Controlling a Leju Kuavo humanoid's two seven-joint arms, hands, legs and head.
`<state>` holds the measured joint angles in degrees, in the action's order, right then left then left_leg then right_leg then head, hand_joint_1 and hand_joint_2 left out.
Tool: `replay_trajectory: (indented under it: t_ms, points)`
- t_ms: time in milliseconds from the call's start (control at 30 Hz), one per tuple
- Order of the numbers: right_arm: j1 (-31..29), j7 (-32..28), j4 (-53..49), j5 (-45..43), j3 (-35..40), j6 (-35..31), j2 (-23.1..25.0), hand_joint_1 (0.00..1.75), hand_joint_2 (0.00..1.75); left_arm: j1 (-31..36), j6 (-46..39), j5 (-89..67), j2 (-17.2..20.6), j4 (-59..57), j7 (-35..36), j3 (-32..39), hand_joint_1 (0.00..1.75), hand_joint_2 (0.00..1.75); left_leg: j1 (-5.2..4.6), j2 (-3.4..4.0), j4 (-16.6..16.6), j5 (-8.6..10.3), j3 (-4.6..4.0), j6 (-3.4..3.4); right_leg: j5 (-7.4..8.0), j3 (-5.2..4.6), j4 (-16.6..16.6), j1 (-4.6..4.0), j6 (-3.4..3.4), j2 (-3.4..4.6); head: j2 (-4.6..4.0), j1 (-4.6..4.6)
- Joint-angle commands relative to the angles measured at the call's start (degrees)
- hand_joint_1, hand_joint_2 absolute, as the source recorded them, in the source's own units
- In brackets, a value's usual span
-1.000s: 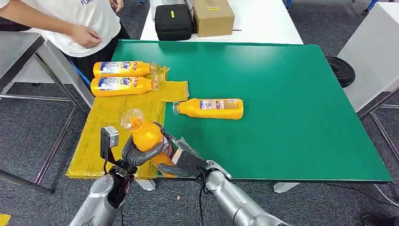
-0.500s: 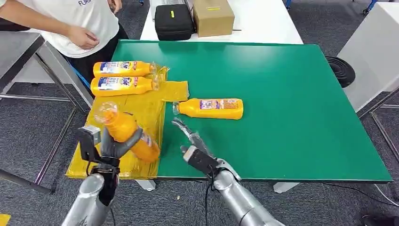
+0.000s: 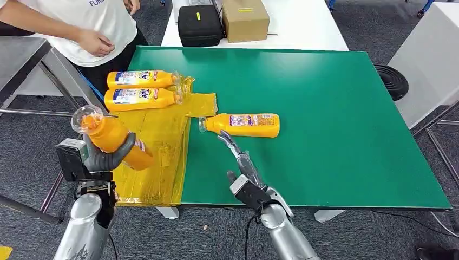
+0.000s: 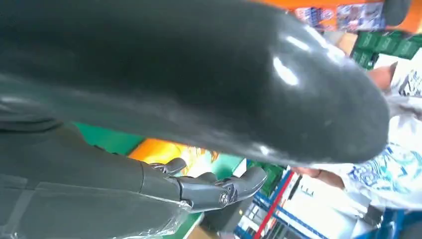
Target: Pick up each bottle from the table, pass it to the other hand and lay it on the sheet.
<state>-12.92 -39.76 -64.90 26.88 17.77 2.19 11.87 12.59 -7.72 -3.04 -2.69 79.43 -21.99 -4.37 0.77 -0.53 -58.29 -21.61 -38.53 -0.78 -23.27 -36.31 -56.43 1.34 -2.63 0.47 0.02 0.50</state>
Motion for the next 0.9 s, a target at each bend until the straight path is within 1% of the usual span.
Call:
replay_trajectory:
  t_ms: [33,67,100,133,167,200,233,300,333,367,400,433,467,500,533,567,633,667,700,733,833,867,900]
  points:
    - [1.79,0.35,-4.52,1.01,-4.22,0.86,-0.29,0.00,0.00,5.43,-5.64,-12.94,2.99,1.90,1.13,2.01,1.75,1.75,0.03,-0.04,-0.03,-0.11,0.21,0.01,-0.13,0.25,-0.02,-0.07,0.13,-0.12,0.00,0.00]
    - [1.90,0.35,-4.68,1.04,-4.35,0.87,-0.29,0.00,0.00,5.92,-6.21,-15.64,3.81,1.70,1.56,1.35,1.75,1.75,0.03,-0.07,-0.01,-0.02,0.03,0.01,-0.05,0.07,-0.01,-0.05,0.08,-0.11,0.00,0.00]
    - [1.99,0.37,-4.85,1.12,-4.46,0.92,-0.30,0.00,0.00,6.43,-7.28,-19.05,4.69,1.40,2.01,0.40,1.75,1.75,0.04,-0.09,-0.05,-0.09,0.15,0.01,-0.12,0.21,-0.03,-0.07,0.13,-0.16,0.00,0.00]
    - [2.37,0.58,-5.67,1.71,-5.56,1.36,-0.58,0.00,0.00,10.98,-4.93,-31.98,8.50,-1.33,7.41,-3.44,1.75,1.75,0.07,-0.12,-0.06,-0.07,0.10,0.01,-0.11,0.17,-0.03,-0.09,0.12,-0.19,0.00,0.00]
    - [2.37,0.58,-5.67,1.71,-5.56,1.36,-0.58,0.00,0.00,10.98,-4.93,-31.98,8.50,-1.33,7.41,-3.44,1.75,1.75,0.04,-0.09,-0.02,-0.02,0.06,0.00,-0.07,0.10,-0.01,-0.05,0.08,-0.14,0.00,-0.02]
    - [2.37,0.58,-5.67,1.71,-5.56,1.36,-0.58,0.00,0.00,10.98,-4.93,-31.98,8.50,-1.33,7.41,-3.44,1.75,1.75,0.06,-0.13,-0.07,-0.11,0.24,0.01,-0.18,0.31,-0.06,-0.09,0.16,-0.22,0.00,-0.02]
    - [2.37,0.58,-5.66,1.71,-5.59,1.37,-0.60,0.00,0.00,10.85,-4.93,-31.96,8.43,-1.45,7.42,-3.45,1.75,1.75,0.02,-0.12,0.01,0.01,0.11,-0.01,-0.07,0.15,-0.01,-0.02,0.09,-0.16,0.00,-0.02]
    - [2.33,0.58,-5.58,1.74,-5.63,1.40,-0.51,0.00,0.00,10.84,-4.88,-32.07,8.32,-1.69,7.33,-3.41,1.75,1.75,0.04,-0.03,-0.01,-0.07,0.23,0.00,-0.09,0.28,0.01,-0.06,0.14,-0.10,0.00,0.00]
    - [2.28,0.57,-5.59,1.90,-5.75,1.46,-0.54,0.00,0.00,11.91,-3.07,-37.82,10.77,-2.79,8.85,-6.65,1.75,1.75,0.00,-0.01,0.02,-0.01,0.13,-0.01,-0.02,0.13,0.01,-0.01,0.10,-0.06,0.00,0.00]
    - [2.20,0.57,-5.75,2.28,-5.78,1.50,-0.77,0.00,0.00,13.67,-0.14,-42.50,12.96,-4.90,10.76,-9.67,1.75,1.75,0.04,-0.04,-0.01,-0.11,0.32,0.00,-0.12,0.35,0.01,-0.07,0.17,-0.13,0.00,0.00]
    - [2.10,0.58,-5.91,2.71,-5.96,1.46,-0.91,0.00,0.00,15.20,1.66,-44.84,14.01,-6.84,11.44,-11.46,1.75,1.75,0.03,-0.11,0.01,-0.04,0.22,0.01,-0.09,0.25,-0.01,-0.05,0.16,-0.19,0.00,0.00]
    - [1.79,0.65,-5.98,3.61,-5.94,1.32,-1.21,0.00,0.00,17.44,5.15,-50.05,16.40,-9.78,12.21,-15.71,1.75,1.75,0.02,-0.17,0.01,0.04,0.09,0.01,-0.04,0.12,-0.01,-0.03,0.11,-0.25,0.00,-0.02]
    - [1.31,0.82,-6.09,4.54,-6.00,1.15,-1.49,0.00,0.00,19.61,7.97,-55.22,18.21,-13.41,12.44,-19.93,1.75,1.75,0.06,-0.28,-0.01,-0.02,0.26,0.01,-0.14,0.34,-0.02,-0.08,0.18,-0.39,0.00,-0.04]
    - [0.98,0.88,-6.26,4.69,-6.32,1.14,-1.38,0.00,1.75,20.54,9.80,-57.20,18.84,-15.76,12.15,-21.94,1.71,1.75,0.05,-0.29,0.00,0.04,0.16,0.02,-0.10,0.21,-0.02,-0.07,0.16,-0.38,0.00,0.00]
    - [0.61,1.00,-6.75,5.12,-6.58,1.12,-1.60,0.00,1.75,22.26,13.66,-58.62,20.35,-19.67,10.83,-25.94,1.75,1.75,0.02,-0.16,0.02,0.05,0.13,0.00,-0.05,0.14,0.00,-0.03,0.12,-0.23,0.00,-0.02]
    - [0.45,1.17,-7.20,5.50,-6.77,1.11,-1.81,0.00,1.75,24.09,15.77,-59.63,21.85,-22.94,9.34,-30.04,1.75,1.75,0.04,-0.20,0.01,0.02,0.26,0.01,-0.09,0.29,-0.01,-0.06,0.17,-0.29,0.00,0.00]
    - [0.49,1.61,-8.02,6.00,-7.17,0.81,-2.43,0.00,1.75,27.16,17.62,-59.94,22.51,-28.08,7.15,-34.62,1.75,1.75,0.01,-0.06,0.02,0.03,0.16,0.00,-0.01,0.14,0.00,-0.02,0.12,-0.13,0.00,0.00]
    - [0.68,1.65,-8.50,5.98,-7.30,0.76,-2.72,0.00,1.75,28.54,18.35,-59.56,22.23,-30.08,6.46,-36.25,1.75,1.75,0.03,-0.10,0.02,-0.02,0.33,0.00,-0.08,0.33,0.00,-0.05,0.19,-0.20,0.00,0.00]
    - [0.96,1.63,-8.87,6.10,-7.52,0.85,-2.95,0.00,1.75,29.50,18.53,-59.12,21.58,-31.68,6.19,-37.70,1.75,1.75,0.02,-0.13,0.01,0.03,0.20,0.00,-0.04,0.20,-0.01,-0.04,0.15,-0.23,0.00,-0.02]
    - [1.19,1.63,-9.01,6.16,-7.71,0.88,-3.02,0.00,1.75,29.92,18.49,-58.65,21.12,-32.40,6.26,-38.47,1.75,1.75,0.06,-0.14,-0.03,-0.05,0.33,0.00,-0.12,0.36,-0.02,-0.09,0.20,-0.27,0.00,-0.02]
    - [1.25,1.63,-8.81,6.16,-7.72,0.85,-2.88,0.00,1.75,30.17,18.75,-58.51,20.99,-32.57,6.57,-39.31,1.75,1.75,0.02,-0.04,0.01,0.02,0.20,-0.01,-0.04,0.18,0.00,-0.03,0.13,-0.14,0.00,0.00]
    - [1.05,1.63,-8.43,6.16,-7.77,0.83,-2.84,0.00,1.75,30.27,19.07,-58.38,20.99,-32.92,6.88,-40.21,1.73,1.75,0.04,-0.03,-0.03,-0.08,0.36,-0.01,-0.12,0.37,0.00,-0.07,0.18,-0.16,0.00,0.00]
    - [0.86,1.62,-8.18,6.10,-7.85,0.81,-2.73,0.00,1.75,30.21,18.86,-58.59,20.94,-33.36,7.41,-40.99,1.71,1.75,0.03,0.01,-0.01,-0.03,0.25,-0.01,-0.06,0.25,0.00,-0.05,0.15,-0.10,0.00,-0.02]
